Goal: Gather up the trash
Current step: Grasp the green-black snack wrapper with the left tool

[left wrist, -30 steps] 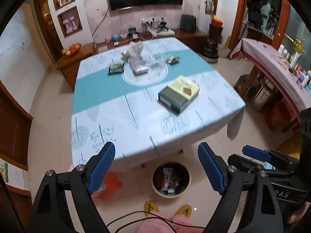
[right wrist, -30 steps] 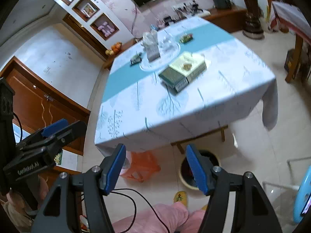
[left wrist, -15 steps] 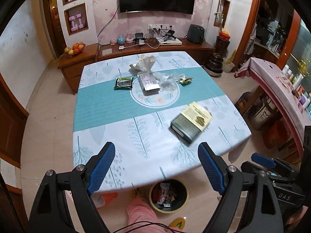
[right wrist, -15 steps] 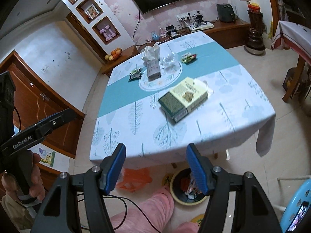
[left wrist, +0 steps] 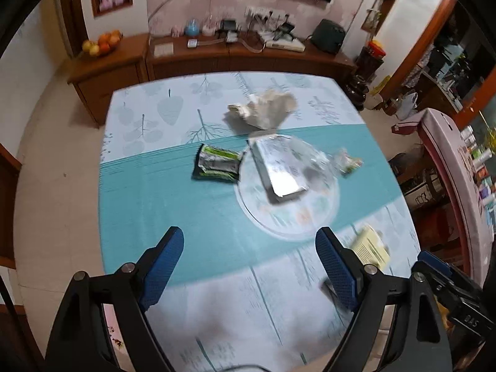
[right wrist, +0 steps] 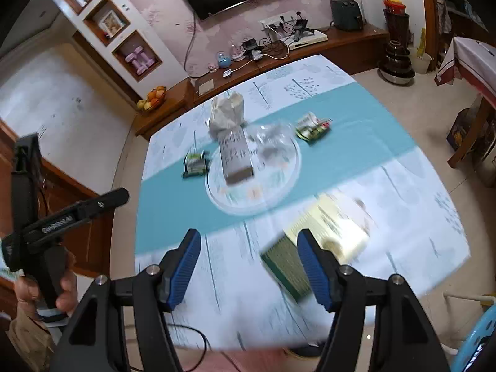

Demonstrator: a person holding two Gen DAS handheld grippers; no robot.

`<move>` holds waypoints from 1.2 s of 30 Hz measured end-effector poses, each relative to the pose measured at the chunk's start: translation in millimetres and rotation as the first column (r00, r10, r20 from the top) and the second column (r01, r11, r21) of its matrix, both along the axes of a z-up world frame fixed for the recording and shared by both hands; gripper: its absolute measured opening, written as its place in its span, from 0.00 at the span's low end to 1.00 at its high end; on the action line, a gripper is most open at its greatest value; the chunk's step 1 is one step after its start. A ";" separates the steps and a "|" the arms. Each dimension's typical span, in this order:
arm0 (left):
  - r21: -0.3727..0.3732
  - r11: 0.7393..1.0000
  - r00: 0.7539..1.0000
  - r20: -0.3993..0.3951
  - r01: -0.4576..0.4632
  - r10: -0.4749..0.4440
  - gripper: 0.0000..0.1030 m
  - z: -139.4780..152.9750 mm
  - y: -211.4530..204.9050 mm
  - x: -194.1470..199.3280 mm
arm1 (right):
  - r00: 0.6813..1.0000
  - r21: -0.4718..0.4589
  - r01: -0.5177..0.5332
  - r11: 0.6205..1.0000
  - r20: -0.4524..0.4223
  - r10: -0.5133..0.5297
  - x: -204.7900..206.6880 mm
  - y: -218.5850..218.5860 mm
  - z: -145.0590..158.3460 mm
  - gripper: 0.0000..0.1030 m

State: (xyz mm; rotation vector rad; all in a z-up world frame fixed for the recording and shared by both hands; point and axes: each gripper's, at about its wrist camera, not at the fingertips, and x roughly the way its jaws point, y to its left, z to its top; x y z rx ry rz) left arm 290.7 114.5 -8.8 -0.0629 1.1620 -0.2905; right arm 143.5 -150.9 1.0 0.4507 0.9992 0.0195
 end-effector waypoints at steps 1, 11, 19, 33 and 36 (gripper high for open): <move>-0.014 1.000 1.000 -0.023 -0.005 0.005 0.83 -8.5 5.4 14.8 | 1.000 0.006 0.009 1.000 -0.005 -0.009 11.9 1.8 -2.5 0.63; -0.050 0.989 0.976 -0.171 -0.142 0.132 0.83 -83.6 28.5 135.8 | 0.995 0.005 0.060 0.998 -0.080 -0.059 119.8 27.2 -42.7 0.63; 0.029 0.973 0.951 -0.205 -0.228 0.230 0.83 -120.7 7.4 175.9 | 0.995 -0.033 0.041 0.999 -0.088 -0.044 163.6 33.3 -48.1 0.63; 0.235 0.922 0.855 -0.356 -0.309 0.378 0.83 -167.4 -14.3 163.0 | 0.993 -0.021 0.031 0.999 -0.111 -0.034 188.4 30.1 -64.1 0.63; 0.222 0.919 0.843 -0.372 -0.326 0.388 0.83 -171.2 -11.9 152.8 | 0.993 -0.016 0.029 0.999 -0.114 -0.031 191.0 28.1 -66.4 0.63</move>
